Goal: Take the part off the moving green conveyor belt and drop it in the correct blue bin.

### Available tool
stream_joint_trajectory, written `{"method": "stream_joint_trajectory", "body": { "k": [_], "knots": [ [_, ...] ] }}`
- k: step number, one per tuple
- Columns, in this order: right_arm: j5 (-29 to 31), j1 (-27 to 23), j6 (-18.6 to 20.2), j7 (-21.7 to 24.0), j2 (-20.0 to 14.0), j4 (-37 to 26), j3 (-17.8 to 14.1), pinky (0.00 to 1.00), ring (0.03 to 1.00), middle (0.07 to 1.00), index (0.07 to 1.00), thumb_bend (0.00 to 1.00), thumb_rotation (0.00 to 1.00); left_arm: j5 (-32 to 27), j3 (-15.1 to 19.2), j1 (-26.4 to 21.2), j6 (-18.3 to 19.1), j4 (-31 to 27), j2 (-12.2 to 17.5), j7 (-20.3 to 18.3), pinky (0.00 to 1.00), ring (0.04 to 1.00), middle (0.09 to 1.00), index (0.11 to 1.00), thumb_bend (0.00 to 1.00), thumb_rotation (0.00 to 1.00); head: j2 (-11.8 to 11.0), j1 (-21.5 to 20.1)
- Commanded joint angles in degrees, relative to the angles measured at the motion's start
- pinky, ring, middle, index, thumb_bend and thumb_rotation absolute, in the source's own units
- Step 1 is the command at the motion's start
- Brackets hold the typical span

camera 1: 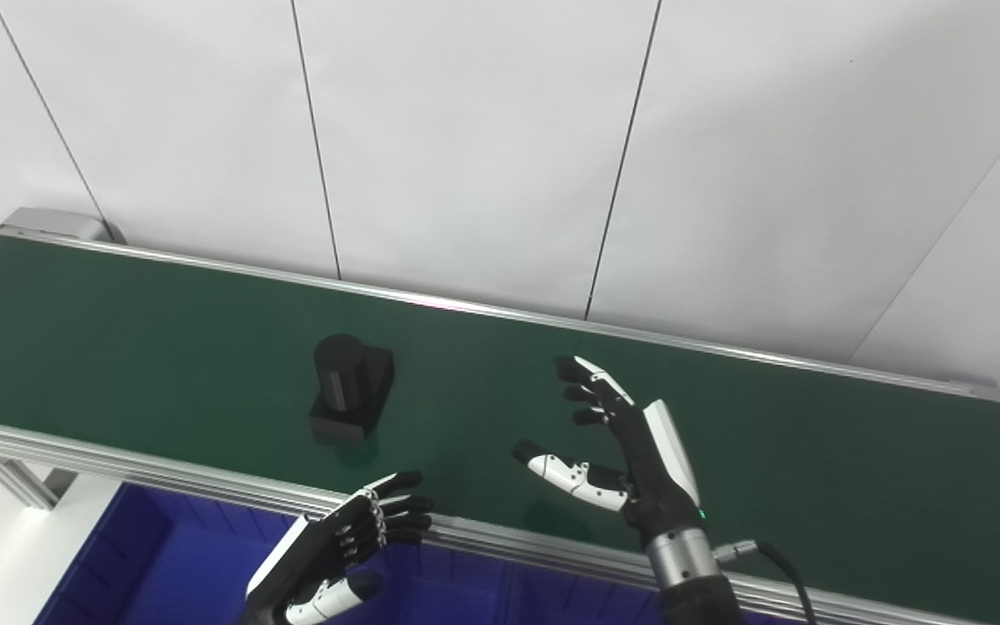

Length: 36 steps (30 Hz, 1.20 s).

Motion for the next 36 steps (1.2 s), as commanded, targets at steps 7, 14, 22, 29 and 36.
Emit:
{"method": "stream_joint_trajectory", "body": {
  "k": [7, 14, 22, 29, 36],
  "knots": [
    [0.1, -5.7, -1.1, -1.3, 1.5, 4.5, 1.4, 0.72, 0.8, 0.84, 0.847, 0.64, 0.35, -0.7, -0.2, -0.1, -2.8, -0.2, 0.0, -0.5, 0.75, 0.762, 0.787, 0.861, 0.9, 0.61, -0.9, 1.5],
    [1.1, -8.4, -2.6, -2.3, 1.5, 8.7, 1.9, 0.75, 0.799, 0.835, 0.847, 0.64, 0.36, -0.2, -0.9, 0.4, -3.8, -0.5, -0.1, -0.6, 0.74, 0.757, 0.791, 0.856, 0.91, 0.62, -1.1, 2.4],
    [2.0, -10.5, -2.5, -3.0, 1.9, 11.6, 2.4, 0.75, 0.811, 0.835, 0.84, 0.66, 0.38, -0.2, -1.4, 0.5, -4.3, -0.1, -0.5, -0.2, 0.73, 0.756, 0.783, 0.843, 0.92, 0.61, -1.8, 3.6],
    [1.8, -12.6, -2.6, -3.8, 2.2, 14.4, 3.2, 0.75, 0.806, 0.835, 0.841, 0.65, 0.37, -0.3, -1.6, 0.5, -4.7, 0.3, -0.6, -0.4, 0.73, 0.753, 0.782, 0.844, 0.91, 0.62, -1.9, 3.9],
    [1.8, -14.5, -1.2, -3.9, 2.9, 16.0, 3.9, 0.72, 0.797, 0.832, 0.843, 0.67, 0.39, -0.6, -1.8, 0.5, -5.2, 0.7, -0.7, -0.7, 0.73, 0.753, 0.781, 0.843, 0.9, 0.61, -1.9, 4.1]
  ]
}}
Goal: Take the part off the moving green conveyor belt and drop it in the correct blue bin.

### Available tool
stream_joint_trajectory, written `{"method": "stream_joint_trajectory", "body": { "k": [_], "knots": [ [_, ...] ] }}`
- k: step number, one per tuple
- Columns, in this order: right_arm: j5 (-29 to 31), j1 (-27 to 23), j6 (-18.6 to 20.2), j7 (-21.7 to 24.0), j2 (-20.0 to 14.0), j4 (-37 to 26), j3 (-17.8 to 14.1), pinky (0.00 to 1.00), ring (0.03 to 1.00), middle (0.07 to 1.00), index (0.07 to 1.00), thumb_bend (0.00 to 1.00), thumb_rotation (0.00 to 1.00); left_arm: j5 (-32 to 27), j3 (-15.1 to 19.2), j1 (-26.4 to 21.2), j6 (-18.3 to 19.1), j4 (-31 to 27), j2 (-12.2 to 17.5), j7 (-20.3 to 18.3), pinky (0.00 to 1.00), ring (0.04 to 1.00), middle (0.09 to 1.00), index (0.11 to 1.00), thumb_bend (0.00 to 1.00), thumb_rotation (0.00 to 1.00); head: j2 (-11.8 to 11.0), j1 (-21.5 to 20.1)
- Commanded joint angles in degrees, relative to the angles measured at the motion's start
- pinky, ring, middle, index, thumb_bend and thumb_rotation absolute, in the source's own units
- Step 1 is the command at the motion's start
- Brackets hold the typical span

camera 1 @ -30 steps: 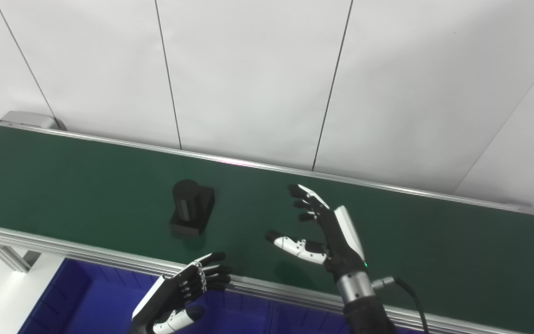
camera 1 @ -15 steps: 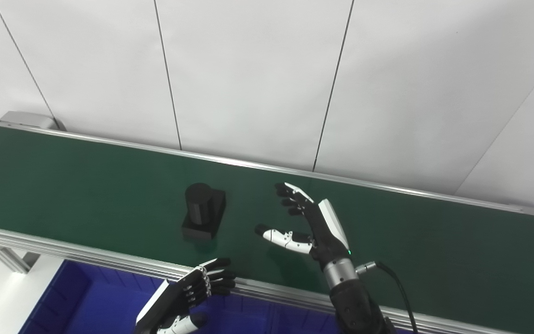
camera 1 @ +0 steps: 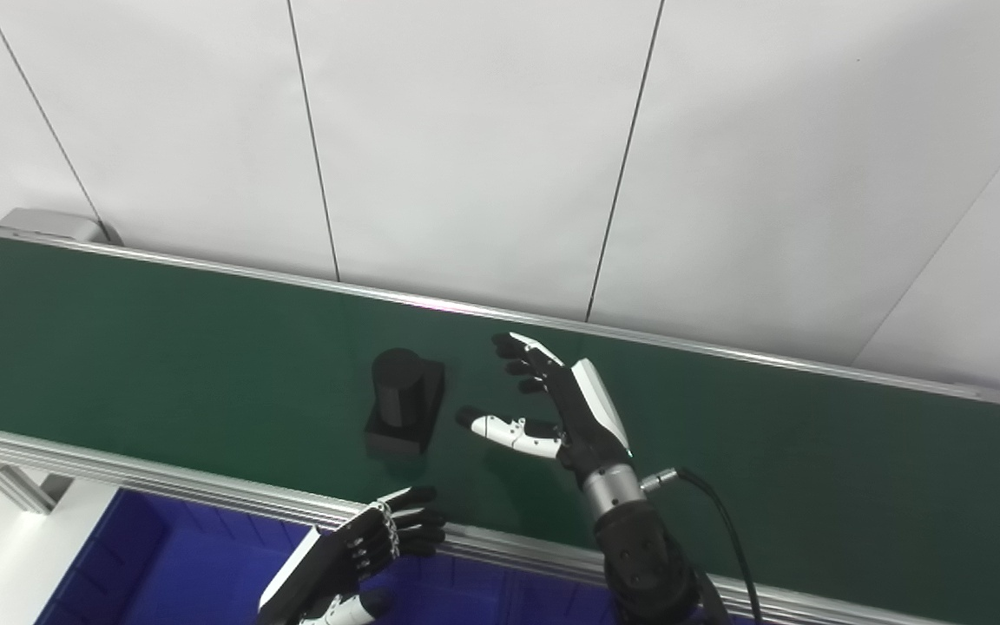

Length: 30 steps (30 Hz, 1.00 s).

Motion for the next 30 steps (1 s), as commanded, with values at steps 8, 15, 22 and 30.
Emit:
{"method": "stream_joint_trajectory", "body": {
  "k": [8, 15, 22, 30],
  "knots": [
    [0.0, -3.9, -1.3, -0.9, 1.8, 2.4, 1.2, 0.71, 0.796, 0.837, 0.846, 0.68, 0.41, -0.5, -0.3, -0.2, -3.2, -0.3, -0.1, -0.5, 0.74, 0.756, 0.787, 0.845, 0.89, 0.61, -0.1, 0.2],
    [0.3, -5.5, -1.9, -1.3, 2.5, 5.9, 1.8, 0.73, 0.811, 0.841, 0.85, 0.68, 0.41, -0.4, -0.5, -0.1, -3.4, -0.3, -0.4, -0.3, 0.74, 0.759, 0.79, 0.846, 0.9, 0.61, 0.0, 0.6],
    [0.0, -6.7, -2.2, -1.9, 2.9, 8.8, 2.6, 0.72, 0.802, 0.832, 0.841, 0.68, 0.39, -0.2, -0.6, 0.2, -3.4, -0.5, -0.7, 0.0, 0.74, 0.762, 0.789, 0.846, 0.9, 0.62, 0.1, 0.7],
    [-1.0, -8.1, -2.7, -3.9, 3.0, 12.5, 2.8, 0.72, 0.793, 0.824, 0.833, 0.69, 0.37, -0.1, -0.7, 0.3, -3.6, -0.7, -0.8, -0.1, 0.74, 0.762, 0.789, 0.846, 0.9, 0.62, 0.3, 0.7]
  ]
}}
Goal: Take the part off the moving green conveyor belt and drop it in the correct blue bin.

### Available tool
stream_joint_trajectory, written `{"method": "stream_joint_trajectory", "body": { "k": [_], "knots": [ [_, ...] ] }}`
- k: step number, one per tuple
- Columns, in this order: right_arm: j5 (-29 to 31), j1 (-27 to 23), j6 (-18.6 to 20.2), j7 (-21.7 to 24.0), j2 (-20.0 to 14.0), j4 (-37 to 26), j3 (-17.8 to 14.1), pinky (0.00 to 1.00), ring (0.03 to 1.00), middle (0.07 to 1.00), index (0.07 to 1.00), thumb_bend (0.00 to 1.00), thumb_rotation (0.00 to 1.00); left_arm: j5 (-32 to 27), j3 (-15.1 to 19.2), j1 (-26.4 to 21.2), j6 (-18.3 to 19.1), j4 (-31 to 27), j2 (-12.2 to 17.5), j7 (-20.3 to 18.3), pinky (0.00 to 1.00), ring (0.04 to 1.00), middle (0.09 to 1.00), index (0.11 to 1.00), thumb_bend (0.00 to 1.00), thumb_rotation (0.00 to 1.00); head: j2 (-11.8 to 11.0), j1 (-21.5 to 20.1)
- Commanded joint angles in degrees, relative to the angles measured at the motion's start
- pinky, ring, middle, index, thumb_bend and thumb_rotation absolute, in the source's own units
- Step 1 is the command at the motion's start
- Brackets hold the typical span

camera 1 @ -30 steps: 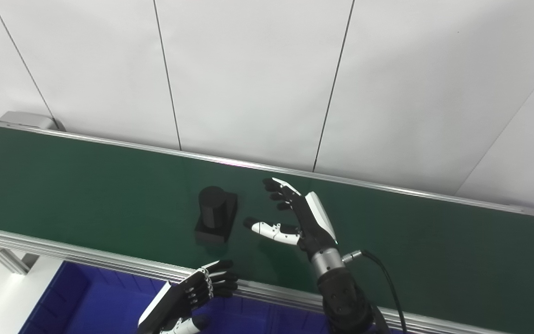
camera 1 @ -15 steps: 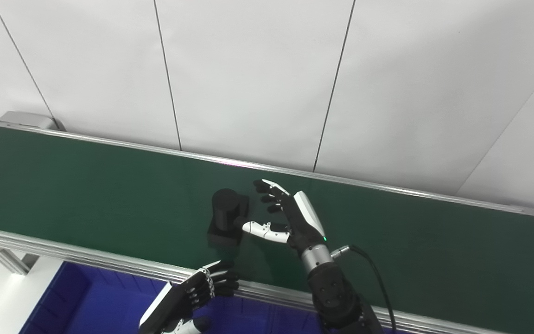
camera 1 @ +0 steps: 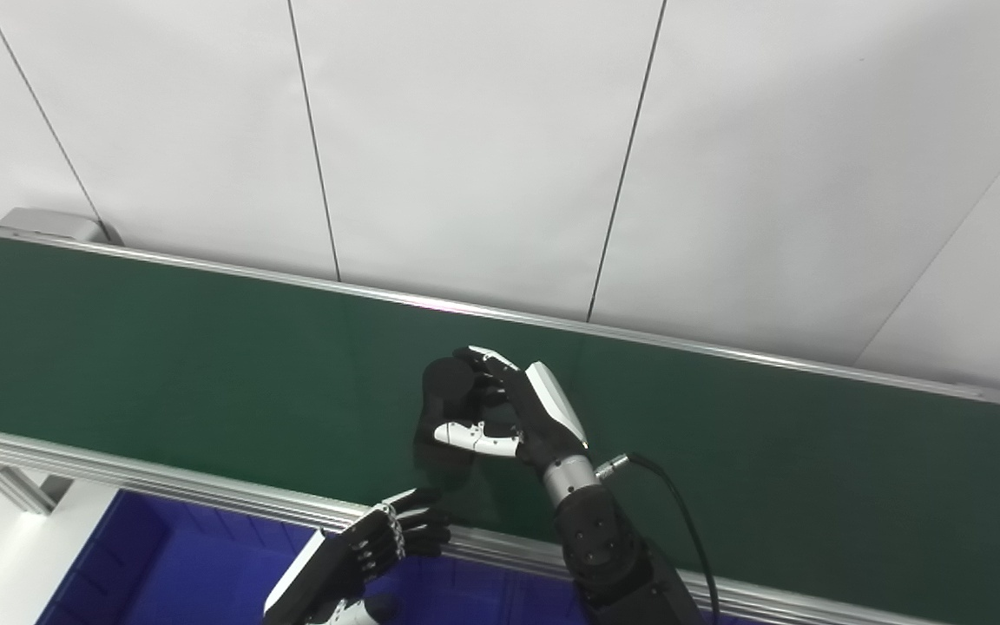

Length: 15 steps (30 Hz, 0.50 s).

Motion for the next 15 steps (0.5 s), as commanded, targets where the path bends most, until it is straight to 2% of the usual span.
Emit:
{"method": "stream_joint_trajectory", "body": {
  "k": [1, 9, 11, 12, 13, 14, 15],
  "knots": [
    [-0.3, -2.6, -2.6, -1.4, 1.2, -0.4, 0.2, 0.72, 0.793, 0.823, 0.832, 0.69, 0.36, -0.2, -0.2, 0.0, -1.9, -1.0, -0.2, -0.1, 0.74, 0.764, 0.79, 0.847, 0.9, 0.62, 0.0, 0.0],
    [-1.2, -2.7, -4.2, -4.8, 1.1, 1.9, 0.5, 0.69, 0.762, 0.798, 0.816, 0.69, 0.27, -0.5, -0.2, 0.1, -2.0, -1.2, -0.3, -0.2, 0.75, 0.762, 0.795, 0.852, 0.89, 0.62, 0.3, 0.0],
    [-1.3, -2.4, -4.9, -6.5, 1.4, 2.2, 0.1, 0.66, 0.732, 0.77, 0.789, 0.69, 0.17, -0.4, -0.2, 0.1, -2.0, -1.4, -0.3, -0.2, 0.75, 0.763, 0.796, 0.854, 0.89, 0.62, 0.4, 0.0],
    [-1.1, -2.2, -5.4, -7.4, 1.7, 2.4, -0.1, 0.63, 0.704, 0.742, 0.755, 0.69, 0.08, -0.3, -0.2, 0.1, -1.9, -1.4, -0.3, -0.2, 0.75, 0.762, 0.796, 0.854, 0.89, 0.62, 0.4, 0.0],
    [-0.3, -2.0, -6.6, -8.7, 2.2, 2.8, -0.9, 0.63, 0.701, 0.739, 0.751, 0.69, 0.07, -0.3, -0.2, 0.1, -1.9, -1.5, -0.3, -0.1, 0.74, 0.762, 0.796, 0.854, 0.89, 0.62, 0.4, -0.1],
    [0.4, -1.9, -7.4, -9.6, 2.5, 3.1, -1.5, 0.56, 0.637, 0.699, 0.627, 0.6, 0.09, -0.3, -0.2, 0.1, -1.9, -1.4, -0.3, -0.1, 0.74, 0.761, 0.795, 0.855, 0.89, 0.62, 0.4, -0.1],
    [0.4, -1.9, -7.8, -10.9, 2.9, 3.3, -2.0, 0.52, 0.603, 0.679, 0.563, 0.56, 0.1, -0.4, -0.2, 0.1, -2.0, -1.4, -0.3, -0.1, 0.74, 0.76, 0.795, 0.855, 0.89, 0.62, 0.5, -0.2]
  ]
}}
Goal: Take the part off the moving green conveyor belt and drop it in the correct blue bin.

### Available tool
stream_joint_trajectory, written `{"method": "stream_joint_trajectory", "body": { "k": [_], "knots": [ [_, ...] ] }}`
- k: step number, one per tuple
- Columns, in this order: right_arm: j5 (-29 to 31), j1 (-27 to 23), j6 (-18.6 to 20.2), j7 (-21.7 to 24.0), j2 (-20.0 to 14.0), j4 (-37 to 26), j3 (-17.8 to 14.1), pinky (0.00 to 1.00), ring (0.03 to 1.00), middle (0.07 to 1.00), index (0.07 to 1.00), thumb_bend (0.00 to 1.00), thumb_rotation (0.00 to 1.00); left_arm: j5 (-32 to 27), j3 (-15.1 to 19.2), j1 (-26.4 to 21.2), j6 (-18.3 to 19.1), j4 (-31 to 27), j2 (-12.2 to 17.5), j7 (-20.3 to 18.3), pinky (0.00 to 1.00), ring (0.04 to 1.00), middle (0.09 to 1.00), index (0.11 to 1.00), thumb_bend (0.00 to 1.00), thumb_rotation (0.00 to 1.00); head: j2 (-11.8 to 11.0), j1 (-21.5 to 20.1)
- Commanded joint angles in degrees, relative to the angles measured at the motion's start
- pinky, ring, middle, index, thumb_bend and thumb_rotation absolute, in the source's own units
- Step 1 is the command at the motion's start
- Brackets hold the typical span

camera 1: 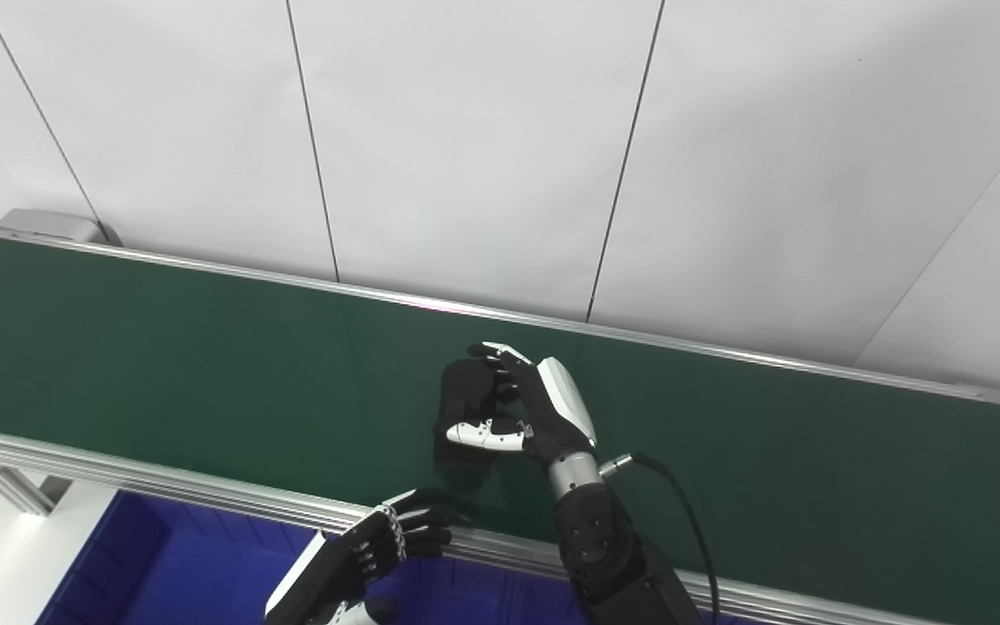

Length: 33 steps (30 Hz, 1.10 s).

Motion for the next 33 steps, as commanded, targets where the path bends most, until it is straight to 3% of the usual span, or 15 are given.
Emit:
{"method": "stream_joint_trajectory", "body": {
  "k": [1, 2, 6, 26, 33],
  "knots": [
    [0.4, -1.2, -4.6, -3.8, 2.2, -0.7, -0.7, 0.47, 0.507, 0.595, 0.524, 0.53, 0.04, -0.4, -0.1, -0.2, -2.0, -1.2, -0.1, -0.2, 0.74, 0.76, 0.796, 0.857, 0.89, 0.62, 0.0, 0.0],
    [-0.1, -1.2, -5.3, -5.3, 2.4, -0.4, -0.9, 0.47, 0.47, 0.552, 0.496, 0.52, 0.01, -0.5, -0.1, -0.1, -2.0, -1.3, 0.0, -0.2, 0.74, 0.761, 0.797, 0.858, 0.89, 0.62, 0.0, 0.0],
    [-0.6, -1.4, -6.7, -8.0, 2.5, 0.0, -1.2, 0.5, 0.475, 0.528, 0.463, 0.51, 0.0, -0.3, 0.0, -0.1, -1.8, -1.6, 0.0, -0.1, 0.75, 0.764, 0.798, 0.862, 0.89, 0.63, 0.2, -0.1],
    [0.4, -0.7, -7.2, -8.3, 2.6, -2.0, -1.3, 0.46, 0.462, 0.535, 0.467, 0.51, 0.0, -0.5, 0.3, 0.1, -0.9, -2.7, 0.5, 0.2, 0.75, 0.758, 0.791, 0.864, 0.88, 0.64, 0.7, -0.8],
    [1.1, 2.8, -5.1, -6.7, 2.1, -11.0, -2.3, 0.45, 0.457, 0.527, 0.476, 0.52, 0.0, -0.3, 0.3, 0.1, -0.6, -2.8, 0.4, 0.2, 0.75, 0.76, 0.792, 0.863, 0.89, 0.64, 0.7, -1.3]
  ]
}}
